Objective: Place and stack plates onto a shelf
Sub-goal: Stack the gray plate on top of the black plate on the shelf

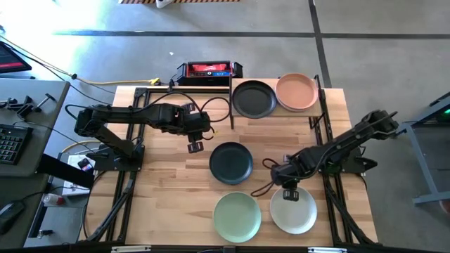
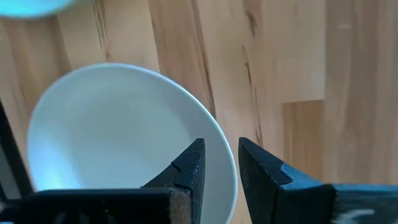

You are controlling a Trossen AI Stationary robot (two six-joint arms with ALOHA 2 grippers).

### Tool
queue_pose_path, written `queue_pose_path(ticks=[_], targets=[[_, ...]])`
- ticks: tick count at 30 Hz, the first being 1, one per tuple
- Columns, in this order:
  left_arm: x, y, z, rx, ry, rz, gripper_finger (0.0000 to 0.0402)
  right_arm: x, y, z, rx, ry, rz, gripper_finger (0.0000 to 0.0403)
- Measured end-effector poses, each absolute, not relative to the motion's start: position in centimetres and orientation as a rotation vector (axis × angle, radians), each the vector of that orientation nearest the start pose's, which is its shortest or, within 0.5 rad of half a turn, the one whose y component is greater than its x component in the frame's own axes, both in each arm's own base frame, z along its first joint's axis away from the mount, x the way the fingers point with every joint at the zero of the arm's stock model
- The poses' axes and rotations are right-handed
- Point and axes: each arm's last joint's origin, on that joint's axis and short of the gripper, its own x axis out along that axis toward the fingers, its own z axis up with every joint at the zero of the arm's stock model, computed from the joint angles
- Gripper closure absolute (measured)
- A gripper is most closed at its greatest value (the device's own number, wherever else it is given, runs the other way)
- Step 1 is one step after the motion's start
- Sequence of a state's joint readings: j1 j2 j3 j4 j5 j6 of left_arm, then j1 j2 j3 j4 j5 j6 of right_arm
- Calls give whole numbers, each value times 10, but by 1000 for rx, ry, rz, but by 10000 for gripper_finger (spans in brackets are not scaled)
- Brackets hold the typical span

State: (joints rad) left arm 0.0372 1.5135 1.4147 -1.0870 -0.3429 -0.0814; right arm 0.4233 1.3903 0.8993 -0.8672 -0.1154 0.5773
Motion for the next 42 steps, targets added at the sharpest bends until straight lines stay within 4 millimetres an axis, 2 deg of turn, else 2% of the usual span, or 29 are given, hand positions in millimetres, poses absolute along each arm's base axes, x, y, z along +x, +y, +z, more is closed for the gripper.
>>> queue_pose_path(ticks=[13,19,34,38,42], targets=[[291,21,315,88,1140,395,266,202,106,177,225,1443,84,327],[294,21,316,84,1115,395,266,193,101,161,259,1462,-16,327],[294,21,316,84,1114,396,266,189,100,151,291,1461,-4,328],[294,21,316,84,1114,396,266,189,100,151,293,1462,-2,347],[294,21,316,84,1114,396,266,189,101,151,306,1475,15,384]])
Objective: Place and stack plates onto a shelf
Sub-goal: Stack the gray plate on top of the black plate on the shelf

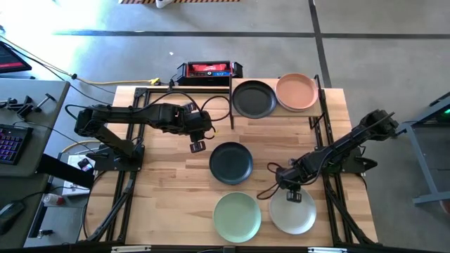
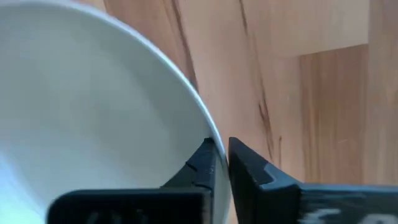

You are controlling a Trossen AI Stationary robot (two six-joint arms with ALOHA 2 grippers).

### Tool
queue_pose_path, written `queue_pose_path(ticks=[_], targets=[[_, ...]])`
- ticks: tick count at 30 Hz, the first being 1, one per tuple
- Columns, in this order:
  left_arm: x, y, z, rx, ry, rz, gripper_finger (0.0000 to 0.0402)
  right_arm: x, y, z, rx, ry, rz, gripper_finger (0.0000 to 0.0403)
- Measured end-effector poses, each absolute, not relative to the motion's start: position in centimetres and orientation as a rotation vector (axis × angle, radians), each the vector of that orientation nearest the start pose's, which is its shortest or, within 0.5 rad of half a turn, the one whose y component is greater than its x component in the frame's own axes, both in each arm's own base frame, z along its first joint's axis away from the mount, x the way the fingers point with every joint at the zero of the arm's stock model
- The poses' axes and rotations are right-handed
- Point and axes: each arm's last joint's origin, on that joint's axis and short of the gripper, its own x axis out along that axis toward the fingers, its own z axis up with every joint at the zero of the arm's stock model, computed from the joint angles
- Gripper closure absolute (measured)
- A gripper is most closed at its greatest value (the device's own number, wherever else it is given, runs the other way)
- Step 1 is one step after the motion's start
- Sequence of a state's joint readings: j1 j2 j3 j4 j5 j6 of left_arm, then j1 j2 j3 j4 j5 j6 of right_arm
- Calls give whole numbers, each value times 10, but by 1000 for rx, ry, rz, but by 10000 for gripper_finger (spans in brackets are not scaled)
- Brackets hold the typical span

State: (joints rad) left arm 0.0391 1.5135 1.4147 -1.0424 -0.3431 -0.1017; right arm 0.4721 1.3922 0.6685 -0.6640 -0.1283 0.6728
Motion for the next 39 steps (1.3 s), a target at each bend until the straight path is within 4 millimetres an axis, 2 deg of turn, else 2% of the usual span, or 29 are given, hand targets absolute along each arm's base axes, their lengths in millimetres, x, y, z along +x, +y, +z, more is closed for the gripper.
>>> queue_pose_path(ticks=[2,15,25,39], targets=[[294,21,316,84,1114,396,266,189,101,151,308,1478,23,397],[294,21,316,86,1115,395,266,191,104,156,363,1505,86,403],[294,21,316,99,1117,388,266,193,105,180,408,1417,124,403],[294,21,316,107,1118,382,266,166,91,216,518,1329,70,403]])
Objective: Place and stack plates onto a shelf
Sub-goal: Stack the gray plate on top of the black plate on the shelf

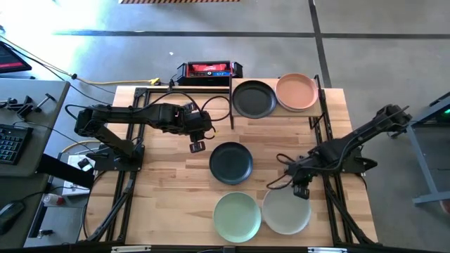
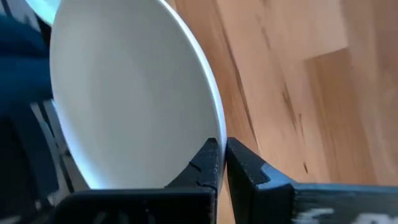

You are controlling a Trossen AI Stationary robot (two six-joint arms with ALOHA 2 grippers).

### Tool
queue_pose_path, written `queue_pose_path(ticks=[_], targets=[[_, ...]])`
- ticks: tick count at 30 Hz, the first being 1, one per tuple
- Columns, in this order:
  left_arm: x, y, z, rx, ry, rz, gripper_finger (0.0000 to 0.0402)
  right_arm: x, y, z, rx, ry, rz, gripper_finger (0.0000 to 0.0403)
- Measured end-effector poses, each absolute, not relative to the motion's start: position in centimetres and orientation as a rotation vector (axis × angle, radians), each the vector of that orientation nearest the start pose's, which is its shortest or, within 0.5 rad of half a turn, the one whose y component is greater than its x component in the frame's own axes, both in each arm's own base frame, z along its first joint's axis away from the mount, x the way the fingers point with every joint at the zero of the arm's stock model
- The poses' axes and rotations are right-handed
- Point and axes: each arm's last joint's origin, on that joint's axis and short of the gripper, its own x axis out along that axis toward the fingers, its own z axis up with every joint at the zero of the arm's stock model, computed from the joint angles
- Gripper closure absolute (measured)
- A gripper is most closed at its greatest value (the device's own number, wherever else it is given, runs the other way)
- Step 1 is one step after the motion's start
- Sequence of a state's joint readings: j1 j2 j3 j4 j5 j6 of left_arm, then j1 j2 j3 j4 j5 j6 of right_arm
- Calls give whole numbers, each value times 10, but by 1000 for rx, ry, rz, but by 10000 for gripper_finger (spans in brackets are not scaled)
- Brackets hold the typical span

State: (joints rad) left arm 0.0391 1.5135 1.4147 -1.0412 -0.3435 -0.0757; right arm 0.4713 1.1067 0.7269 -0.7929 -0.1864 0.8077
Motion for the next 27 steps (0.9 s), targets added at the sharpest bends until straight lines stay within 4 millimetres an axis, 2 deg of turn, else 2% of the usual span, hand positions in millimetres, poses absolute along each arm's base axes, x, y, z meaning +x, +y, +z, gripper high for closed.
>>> queue_pose_path(ticks=[5,14,20,27], targets=[[294,21,316,107,1118,382,266,157,80,232,634,1206,-28,403],[294,21,316,107,1118,383,266,150,51,254,908,939,-269,403],[294,21,316,107,1118,382,266,157,29,263,1014,761,-376,403],[294,21,316,106,1118,383,266,168,-3,271,1026,554,-466,403]])
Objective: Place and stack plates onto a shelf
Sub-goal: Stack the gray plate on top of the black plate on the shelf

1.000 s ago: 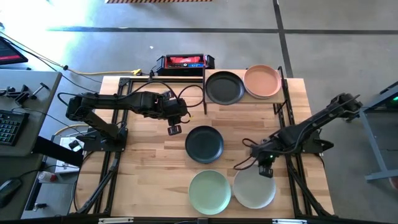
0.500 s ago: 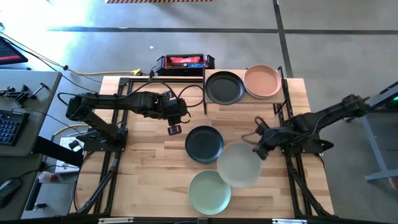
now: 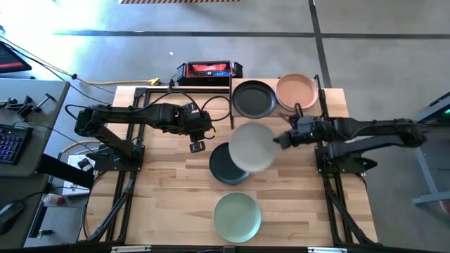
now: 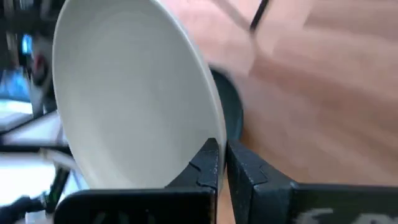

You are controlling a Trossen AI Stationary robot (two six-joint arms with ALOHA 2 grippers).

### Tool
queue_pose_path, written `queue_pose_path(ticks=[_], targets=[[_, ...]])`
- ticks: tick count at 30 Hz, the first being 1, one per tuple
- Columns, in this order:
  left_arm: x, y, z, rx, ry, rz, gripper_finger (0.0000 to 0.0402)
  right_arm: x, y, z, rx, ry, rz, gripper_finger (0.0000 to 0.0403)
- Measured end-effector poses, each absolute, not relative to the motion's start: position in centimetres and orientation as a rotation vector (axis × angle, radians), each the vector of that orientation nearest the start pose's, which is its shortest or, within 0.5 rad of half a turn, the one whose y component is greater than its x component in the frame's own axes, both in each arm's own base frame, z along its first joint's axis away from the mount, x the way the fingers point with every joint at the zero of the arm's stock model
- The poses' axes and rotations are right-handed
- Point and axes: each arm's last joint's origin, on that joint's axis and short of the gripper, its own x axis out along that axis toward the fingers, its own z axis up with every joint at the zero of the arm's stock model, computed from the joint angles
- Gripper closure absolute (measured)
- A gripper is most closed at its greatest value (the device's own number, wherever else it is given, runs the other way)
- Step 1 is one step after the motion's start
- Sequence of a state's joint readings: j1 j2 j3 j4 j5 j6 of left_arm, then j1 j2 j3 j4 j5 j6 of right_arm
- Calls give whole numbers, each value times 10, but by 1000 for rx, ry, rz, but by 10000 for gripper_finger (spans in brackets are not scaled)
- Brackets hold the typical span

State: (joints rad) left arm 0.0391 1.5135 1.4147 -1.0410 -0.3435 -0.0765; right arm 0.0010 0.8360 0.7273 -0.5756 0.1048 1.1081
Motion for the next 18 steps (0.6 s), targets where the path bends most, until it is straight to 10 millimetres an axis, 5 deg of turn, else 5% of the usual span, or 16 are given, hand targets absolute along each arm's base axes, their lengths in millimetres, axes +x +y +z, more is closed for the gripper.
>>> queue_pose_path(ticks=[18], targets=[[294,21,316,106,1118,383,266,162,-90,303,916,-7,-756,403]])
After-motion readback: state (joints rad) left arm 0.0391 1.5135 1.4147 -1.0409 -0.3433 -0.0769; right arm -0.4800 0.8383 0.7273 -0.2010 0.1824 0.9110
